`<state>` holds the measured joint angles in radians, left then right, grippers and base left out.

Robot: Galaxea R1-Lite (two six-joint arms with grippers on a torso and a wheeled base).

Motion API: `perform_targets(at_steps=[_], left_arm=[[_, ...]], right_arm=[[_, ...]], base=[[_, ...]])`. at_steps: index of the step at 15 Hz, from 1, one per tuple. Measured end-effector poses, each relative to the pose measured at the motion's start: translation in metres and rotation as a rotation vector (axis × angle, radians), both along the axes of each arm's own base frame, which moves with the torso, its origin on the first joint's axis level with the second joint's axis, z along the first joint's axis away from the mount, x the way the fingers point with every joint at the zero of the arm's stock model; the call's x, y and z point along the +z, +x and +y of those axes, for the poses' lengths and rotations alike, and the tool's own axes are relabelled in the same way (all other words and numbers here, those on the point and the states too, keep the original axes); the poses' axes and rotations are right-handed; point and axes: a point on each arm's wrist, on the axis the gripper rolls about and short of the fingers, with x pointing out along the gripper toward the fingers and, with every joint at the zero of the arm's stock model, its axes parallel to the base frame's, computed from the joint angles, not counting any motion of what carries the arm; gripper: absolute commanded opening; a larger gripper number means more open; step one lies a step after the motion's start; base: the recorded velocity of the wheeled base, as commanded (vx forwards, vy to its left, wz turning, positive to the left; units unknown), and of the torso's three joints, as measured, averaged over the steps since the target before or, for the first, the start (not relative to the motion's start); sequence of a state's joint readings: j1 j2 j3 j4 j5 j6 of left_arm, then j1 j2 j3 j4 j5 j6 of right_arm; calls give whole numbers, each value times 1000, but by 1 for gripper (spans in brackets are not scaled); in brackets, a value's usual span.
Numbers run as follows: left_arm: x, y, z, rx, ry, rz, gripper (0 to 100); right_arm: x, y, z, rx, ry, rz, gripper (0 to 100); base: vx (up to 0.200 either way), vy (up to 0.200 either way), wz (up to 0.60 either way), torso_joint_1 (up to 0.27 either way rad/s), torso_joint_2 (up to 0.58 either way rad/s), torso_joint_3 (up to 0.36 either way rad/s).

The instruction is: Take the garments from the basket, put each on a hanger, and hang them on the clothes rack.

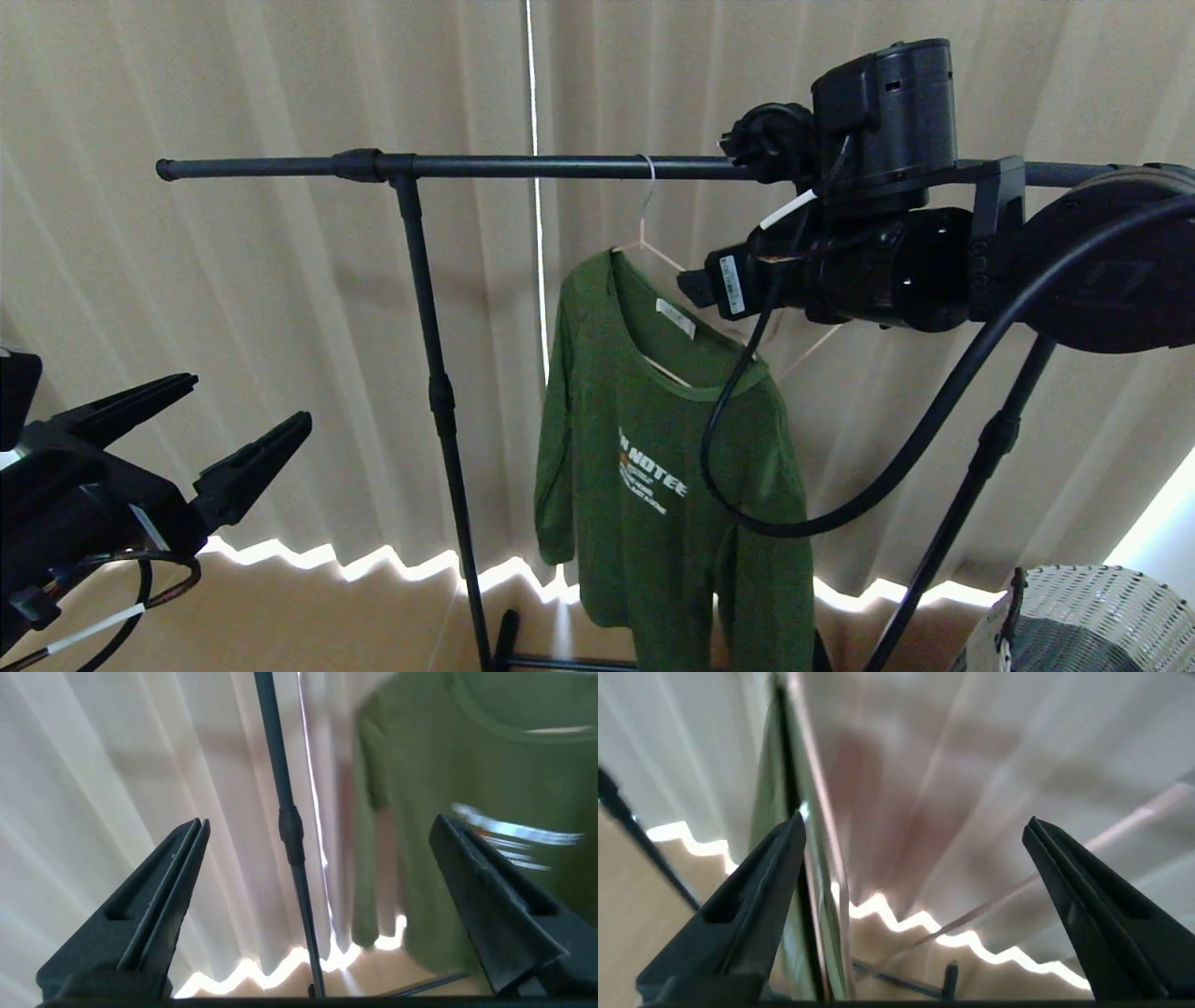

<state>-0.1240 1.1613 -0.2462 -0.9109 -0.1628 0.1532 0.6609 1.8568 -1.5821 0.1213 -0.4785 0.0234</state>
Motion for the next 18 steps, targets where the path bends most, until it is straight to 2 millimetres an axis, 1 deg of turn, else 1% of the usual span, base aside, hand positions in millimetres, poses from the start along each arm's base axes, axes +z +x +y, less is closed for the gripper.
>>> perform_targets(at_steps=[2, 6, 10, 14, 18], left_arm=[[0, 0, 0, -1, 0, 0, 100], [0, 0, 0, 0, 1, 1, 100], [0, 0, 0, 0, 0, 0, 100], [-1, 0, 0, 0, 1, 3, 100], [-2, -1, 0, 0, 4, 5, 100]], right_arm=[[1, 1, 2, 54, 29, -7, 100], [1, 1, 2, 61, 48, -28, 100], [8, -10, -6, 62, 83, -73, 100], [16, -33, -25, 59, 95, -92, 100], [20, -56, -57, 22, 100, -102, 100]], base=[[0, 0, 0, 0, 0, 0], [0, 0, 0, 0, 0, 0], [0, 0, 0, 0, 0, 0], [0, 0, 0, 0, 0, 0], [0, 0, 0, 0, 0, 0]])
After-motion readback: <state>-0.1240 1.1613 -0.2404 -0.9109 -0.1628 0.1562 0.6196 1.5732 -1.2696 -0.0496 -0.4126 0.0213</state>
